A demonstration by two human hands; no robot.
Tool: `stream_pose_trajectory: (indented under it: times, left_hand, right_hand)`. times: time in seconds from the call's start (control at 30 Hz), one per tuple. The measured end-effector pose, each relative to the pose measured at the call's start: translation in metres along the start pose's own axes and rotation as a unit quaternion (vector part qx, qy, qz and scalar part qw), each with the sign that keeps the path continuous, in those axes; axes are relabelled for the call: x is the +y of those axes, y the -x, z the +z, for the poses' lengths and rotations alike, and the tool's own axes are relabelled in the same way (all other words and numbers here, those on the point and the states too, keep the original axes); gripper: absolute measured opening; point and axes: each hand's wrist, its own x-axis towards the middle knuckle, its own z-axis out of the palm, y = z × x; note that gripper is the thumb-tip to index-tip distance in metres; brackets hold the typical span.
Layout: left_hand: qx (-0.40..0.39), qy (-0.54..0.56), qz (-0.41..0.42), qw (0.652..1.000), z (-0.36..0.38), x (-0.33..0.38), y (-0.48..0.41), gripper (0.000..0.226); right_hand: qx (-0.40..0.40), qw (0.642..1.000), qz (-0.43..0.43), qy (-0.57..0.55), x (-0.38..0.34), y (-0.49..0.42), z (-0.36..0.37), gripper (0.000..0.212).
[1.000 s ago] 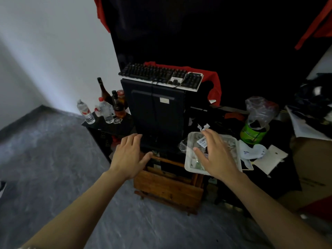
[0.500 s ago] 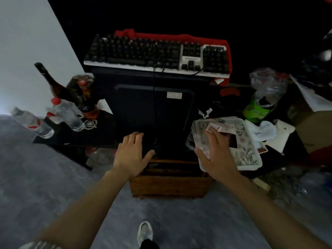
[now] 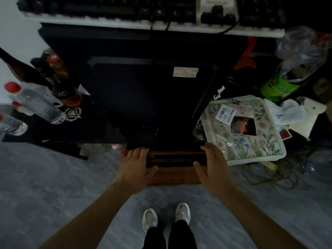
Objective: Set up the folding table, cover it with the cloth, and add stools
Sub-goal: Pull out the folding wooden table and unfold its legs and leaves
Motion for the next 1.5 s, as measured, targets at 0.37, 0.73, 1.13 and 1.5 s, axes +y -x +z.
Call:
stream_pose_trajectory:
  times: [0.37, 0.73, 1.13, 1.5]
  left_hand:
    - [-0.037, 0.025, 0.010, 0.999, 0.100, -0.024, -0.064, 0.063]
    - [-0.040, -0.054, 0.025, 0.997, 0.160, -0.049, -0.095, 0.068]
    - [-0.065, -0.116, 0.024, 0.991, 0.177, -0.041, -0.114, 0.055]
    - [-0.147, -0.160, 0.092, 0.972, 0.207, -0.031, -0.048, 0.039]
  right_hand:
    - [-0.060, 0.998, 0.018, 0.021, 0.067, -0.043, 0.096, 0.058]
    - [-0.148, 0.984, 0.058, 0.082, 0.100, -0.071, 0.166, 0.076]
    - [-0.138, 0.963, 0.033, 0.227, 0.109, -0.092, 0.184, 0.057]
    - [-0.174, 0.954, 0.017, 0.245, 0.119, -0.020, 0.196, 0.042]
